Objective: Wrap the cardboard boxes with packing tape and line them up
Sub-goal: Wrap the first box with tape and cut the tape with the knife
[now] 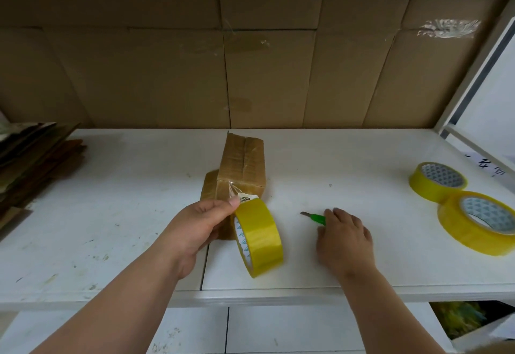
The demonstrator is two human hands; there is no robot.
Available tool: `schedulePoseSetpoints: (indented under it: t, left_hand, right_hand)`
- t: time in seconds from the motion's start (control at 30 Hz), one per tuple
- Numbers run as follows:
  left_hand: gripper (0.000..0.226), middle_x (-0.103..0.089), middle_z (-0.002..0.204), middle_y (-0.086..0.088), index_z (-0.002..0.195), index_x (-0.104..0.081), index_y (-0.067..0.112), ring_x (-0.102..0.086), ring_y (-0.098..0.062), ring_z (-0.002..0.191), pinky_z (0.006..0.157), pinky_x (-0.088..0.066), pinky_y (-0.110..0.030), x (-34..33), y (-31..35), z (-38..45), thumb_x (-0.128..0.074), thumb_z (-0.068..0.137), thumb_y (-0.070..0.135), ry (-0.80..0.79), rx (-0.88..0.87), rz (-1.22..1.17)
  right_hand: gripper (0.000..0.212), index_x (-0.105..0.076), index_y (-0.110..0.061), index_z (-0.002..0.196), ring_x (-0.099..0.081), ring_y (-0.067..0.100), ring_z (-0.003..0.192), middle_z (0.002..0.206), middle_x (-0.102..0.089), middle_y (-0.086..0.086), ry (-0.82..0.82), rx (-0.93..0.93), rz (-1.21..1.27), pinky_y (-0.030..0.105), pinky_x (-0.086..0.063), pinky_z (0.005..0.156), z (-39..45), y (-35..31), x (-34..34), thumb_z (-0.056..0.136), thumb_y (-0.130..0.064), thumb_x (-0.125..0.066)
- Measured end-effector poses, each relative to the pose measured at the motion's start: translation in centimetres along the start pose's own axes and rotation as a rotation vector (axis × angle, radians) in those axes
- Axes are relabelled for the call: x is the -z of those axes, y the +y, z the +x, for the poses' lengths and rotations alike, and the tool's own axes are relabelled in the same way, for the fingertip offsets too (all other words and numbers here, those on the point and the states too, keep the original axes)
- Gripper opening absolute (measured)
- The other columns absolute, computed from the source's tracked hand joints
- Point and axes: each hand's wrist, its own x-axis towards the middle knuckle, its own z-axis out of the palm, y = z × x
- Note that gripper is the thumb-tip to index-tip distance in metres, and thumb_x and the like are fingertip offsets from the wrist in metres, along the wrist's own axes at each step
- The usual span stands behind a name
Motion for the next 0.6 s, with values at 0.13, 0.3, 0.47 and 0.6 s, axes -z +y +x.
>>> schedulePoseSetpoints:
  t: [0.13,0.3,0.47,0.6]
  left_hand:
    - [0.059,-0.076,0.106,0.004,0.104,-0.075,0.022,-0.064,-0.017,0.114,0.107,-0.042,-0.038,-0.1,0.0,-0.6,-0.077,0.053,0.051,-0.011,-0.016,0.005]
    - [0.045,-0.076,0.104,0.001,0.109,-0.072,0.02,-0.067,-0.018,0.109,0.107,-0.042,-0.038,-0.2,0.0,-0.9,-0.074,0.067,0.038,-0.033,-0.018,-0.014]
    - [0.043,-0.076,0.105,0.003,0.107,-0.072,0.022,-0.066,-0.017,0.111,0.104,-0.042,-0.036,0.0,0.0,-0.9,-0.073,0.068,0.04,-0.042,-0.026,0.006]
    - [0.026,-0.076,0.105,0.004,0.105,-0.072,0.022,-0.064,-0.015,0.112,0.105,-0.041,-0.036,0.2,-0.2,-0.8,-0.071,0.082,0.034,-0.036,-0.035,0.022]
  right_hand:
    - [0.027,-0.057,-0.025,0.117,-0.051,0.022,0.109,0.112,-0.053,-0.003,0.07,-0.008,-0.094,0.034,-0.035,0.087,0.1,-0.3,0.8,0.095,-0.019,-0.043]
    - [0.006,-0.045,-0.018,0.105,-0.05,0.025,0.076,0.085,-0.053,-0.001,0.098,0.143,0.297,0.035,-0.042,0.066,-0.9,-1.6,2.8,0.102,-0.023,-0.043]
    - [0.008,-0.057,-0.033,0.107,-0.055,0.006,0.069,0.073,-0.057,-0.013,0.136,0.38,0.522,0.026,-0.044,0.06,-2.0,-5.0,6.6,0.1,-0.031,-0.053]
    - [0.023,-0.067,-0.035,0.116,-0.054,0.003,0.089,0.105,-0.064,-0.014,0.056,0.473,0.469,0.016,-0.042,0.075,-2.0,-7.0,7.3,0.099,-0.029,-0.053]
